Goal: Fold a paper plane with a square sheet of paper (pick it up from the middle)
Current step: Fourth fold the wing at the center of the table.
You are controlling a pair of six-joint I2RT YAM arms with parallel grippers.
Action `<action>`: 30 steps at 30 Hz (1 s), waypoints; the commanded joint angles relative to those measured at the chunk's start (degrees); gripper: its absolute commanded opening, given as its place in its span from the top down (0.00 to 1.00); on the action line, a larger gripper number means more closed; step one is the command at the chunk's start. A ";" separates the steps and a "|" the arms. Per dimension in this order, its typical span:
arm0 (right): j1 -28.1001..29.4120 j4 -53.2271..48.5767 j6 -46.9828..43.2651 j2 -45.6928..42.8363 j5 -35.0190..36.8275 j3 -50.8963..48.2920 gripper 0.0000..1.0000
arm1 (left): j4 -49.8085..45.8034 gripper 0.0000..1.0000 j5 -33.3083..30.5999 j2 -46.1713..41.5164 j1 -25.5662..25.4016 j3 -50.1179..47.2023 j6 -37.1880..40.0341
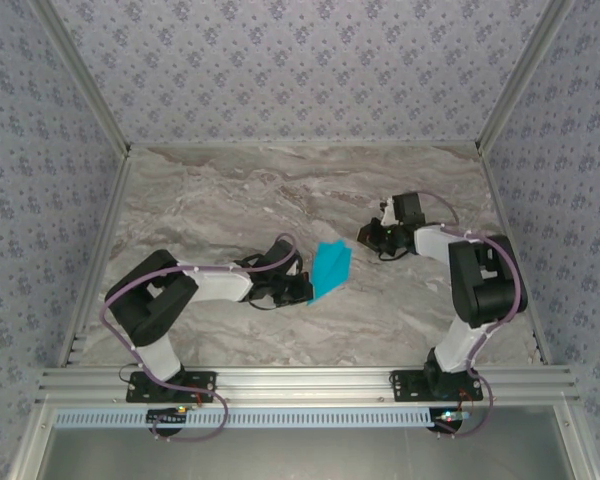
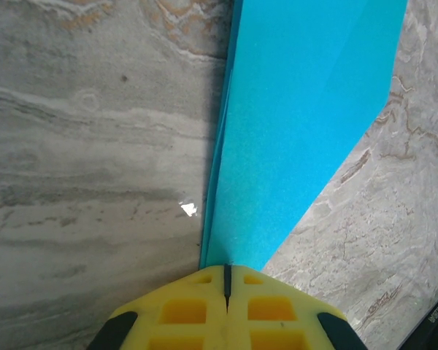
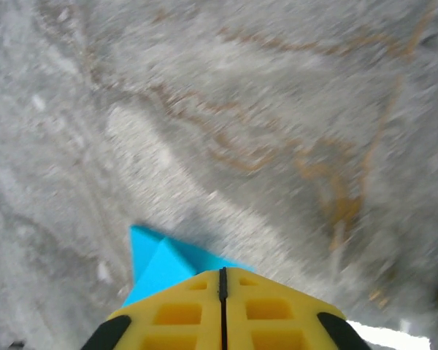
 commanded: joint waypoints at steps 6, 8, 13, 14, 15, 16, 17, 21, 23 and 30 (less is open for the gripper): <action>6.86 3.10 8.36 -7.50 -3.57 -8.75 0.60 | -7.88 0.56 -4.19 -8.03 1.46 3.85 3.06; 9.14 3.55 9.31 -7.44 -2.81 -9.09 0.56 | -9.66 0.48 -7.10 -10.21 2.41 3.75 3.27; 12.09 5.89 11.00 -5.03 -1.60 -9.19 0.56 | -11.55 0.31 -10.80 -13.67 4.23 1.89 2.43; 12.12 6.39 11.30 -4.36 -1.53 -9.16 0.57 | -11.63 0.29 -11.07 -14.09 4.37 1.50 2.17; 12.21 6.68 11.51 -3.91 -1.53 -9.08 0.57 | -11.72 0.27 -11.30 -14.33 4.48 1.18 1.98; 12.22 6.92 11.65 -3.40 -1.40 -9.06 0.58 | -11.79 0.24 -11.41 -14.54 4.61 0.83 1.97; 12.22 6.93 11.84 -2.87 -1.27 -8.81 0.58 | -11.81 0.22 -11.62 -14.76 4.69 0.63 2.00; 12.48 6.96 12.36 -1.87 -0.37 -8.21 0.60 | -11.82 0.12 -12.88 -15.65 4.71 -0.20 2.23; 12.55 6.20 12.31 -1.48 0.36 -7.52 0.60 | -11.16 0.08 -12.91 -16.01 4.67 -0.52 2.40; 12.62 5.23 12.71 0.37 1.26 -6.26 0.61 | -10.44 0.01 -12.08 -16.14 4.70 -0.74 2.33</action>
